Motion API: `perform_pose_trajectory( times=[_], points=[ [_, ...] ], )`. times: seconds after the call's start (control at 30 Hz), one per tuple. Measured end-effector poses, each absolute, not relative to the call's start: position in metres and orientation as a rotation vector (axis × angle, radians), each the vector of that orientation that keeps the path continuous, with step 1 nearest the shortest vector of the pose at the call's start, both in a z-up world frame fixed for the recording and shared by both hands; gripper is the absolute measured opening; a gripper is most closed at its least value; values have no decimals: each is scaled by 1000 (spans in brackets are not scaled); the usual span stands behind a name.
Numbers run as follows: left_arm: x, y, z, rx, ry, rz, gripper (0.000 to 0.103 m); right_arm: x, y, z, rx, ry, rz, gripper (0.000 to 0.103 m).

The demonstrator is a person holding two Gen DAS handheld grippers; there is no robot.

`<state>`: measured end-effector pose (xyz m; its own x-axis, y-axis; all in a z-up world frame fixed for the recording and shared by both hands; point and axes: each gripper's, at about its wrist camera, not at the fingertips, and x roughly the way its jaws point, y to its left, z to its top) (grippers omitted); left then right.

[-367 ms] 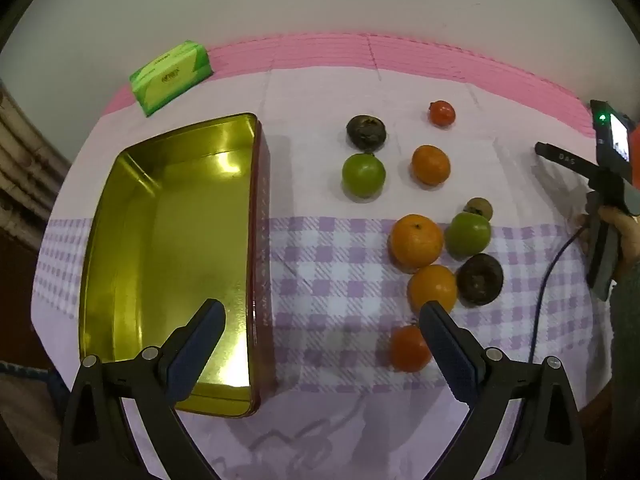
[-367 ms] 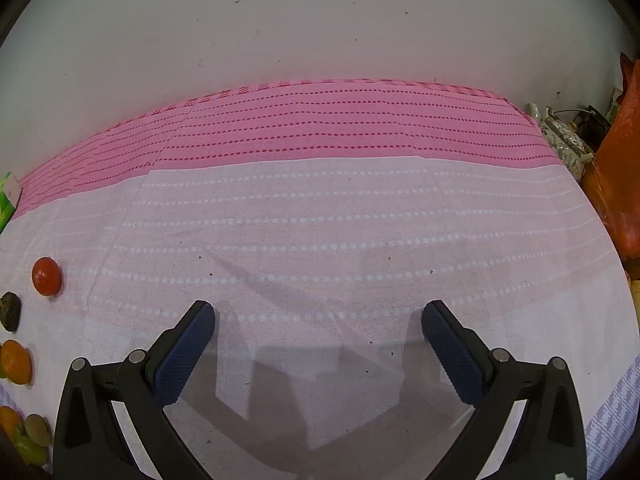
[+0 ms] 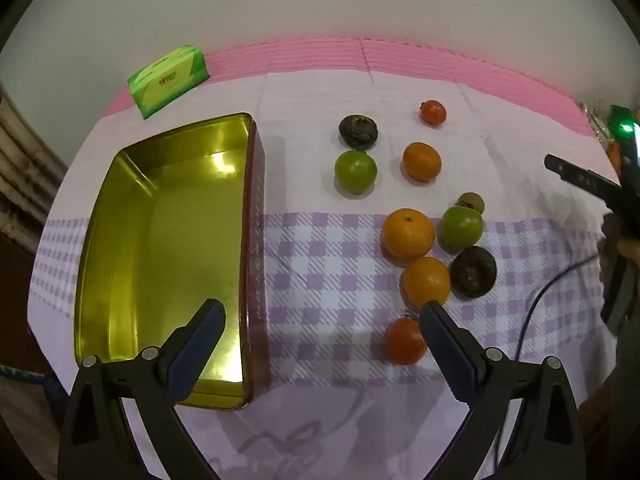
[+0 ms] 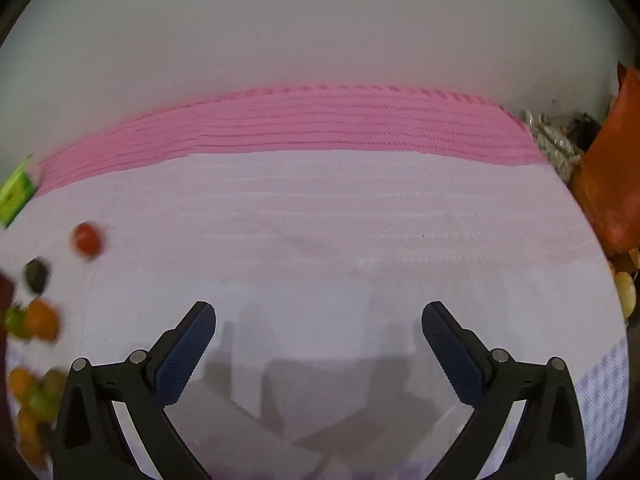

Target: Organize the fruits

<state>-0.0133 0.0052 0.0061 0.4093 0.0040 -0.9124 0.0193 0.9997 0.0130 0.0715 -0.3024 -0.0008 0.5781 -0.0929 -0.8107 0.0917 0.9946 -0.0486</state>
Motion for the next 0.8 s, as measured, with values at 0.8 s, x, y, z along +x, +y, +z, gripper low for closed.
perform_pose_trajectory(
  times=[0.8],
  points=[
    [-49,6,17,-34,1104,43,97,-54,-186,62,-85,811,104,103]
  ],
)
